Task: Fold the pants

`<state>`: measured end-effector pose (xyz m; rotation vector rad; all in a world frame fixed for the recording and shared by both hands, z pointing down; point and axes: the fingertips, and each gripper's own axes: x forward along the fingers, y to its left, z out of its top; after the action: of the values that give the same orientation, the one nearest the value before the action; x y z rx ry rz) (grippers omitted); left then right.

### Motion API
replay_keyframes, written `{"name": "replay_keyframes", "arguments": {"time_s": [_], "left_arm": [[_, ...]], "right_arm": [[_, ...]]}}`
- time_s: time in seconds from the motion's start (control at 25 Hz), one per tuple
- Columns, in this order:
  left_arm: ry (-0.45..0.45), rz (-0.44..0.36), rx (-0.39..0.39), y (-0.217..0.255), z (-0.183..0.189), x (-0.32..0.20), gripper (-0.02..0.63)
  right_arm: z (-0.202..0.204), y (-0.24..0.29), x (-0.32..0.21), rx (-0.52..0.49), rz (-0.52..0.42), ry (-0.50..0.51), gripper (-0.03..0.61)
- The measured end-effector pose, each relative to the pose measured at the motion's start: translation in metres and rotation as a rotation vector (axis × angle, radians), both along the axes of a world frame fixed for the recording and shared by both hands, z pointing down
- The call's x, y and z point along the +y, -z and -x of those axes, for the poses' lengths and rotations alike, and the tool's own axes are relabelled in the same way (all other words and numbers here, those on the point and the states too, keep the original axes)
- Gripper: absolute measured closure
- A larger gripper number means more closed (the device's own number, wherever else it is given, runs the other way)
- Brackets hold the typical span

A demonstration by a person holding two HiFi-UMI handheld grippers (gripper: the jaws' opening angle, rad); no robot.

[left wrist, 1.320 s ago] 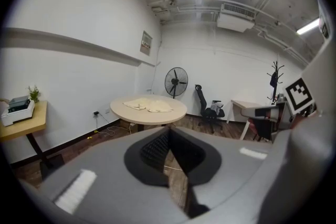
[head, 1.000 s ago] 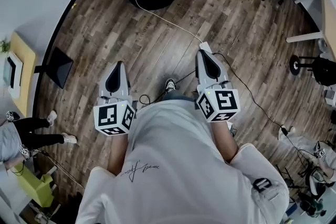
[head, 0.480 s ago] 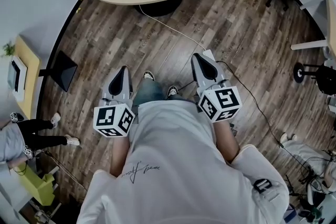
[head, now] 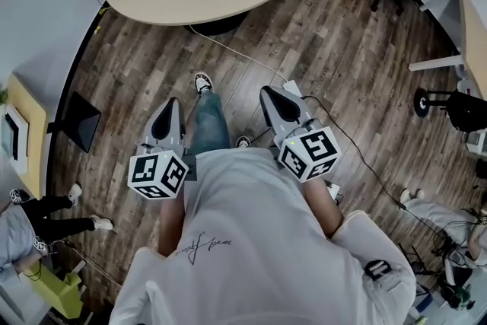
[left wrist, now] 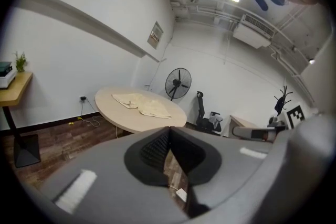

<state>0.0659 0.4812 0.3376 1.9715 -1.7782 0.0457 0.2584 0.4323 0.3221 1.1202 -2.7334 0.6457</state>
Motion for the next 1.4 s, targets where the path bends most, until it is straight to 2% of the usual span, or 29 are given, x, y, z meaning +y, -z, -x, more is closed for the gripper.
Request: {"name": "replay_keyframes", "arguments": {"time_s": [0.36,1.12,1.4], "left_arm": [[-0.024,-0.02,0.082,-0.001,0.044,-0.097,0.589],[-0.046,-0.013,0.082,0.012,0.166,-0.273,0.589],[-0.056,-0.01,0.092,0.009,0.197,-0.314,0.589]], "right_arm": [[0.055,-0.002,-0.074,0.096,0.009,0.007,0.581],[0.177,0.013,-0.248,0.119,0.014,0.041,0.58],[0.21,0.016,-0.278,0.23,-0.046,0.095,0.58]]}}
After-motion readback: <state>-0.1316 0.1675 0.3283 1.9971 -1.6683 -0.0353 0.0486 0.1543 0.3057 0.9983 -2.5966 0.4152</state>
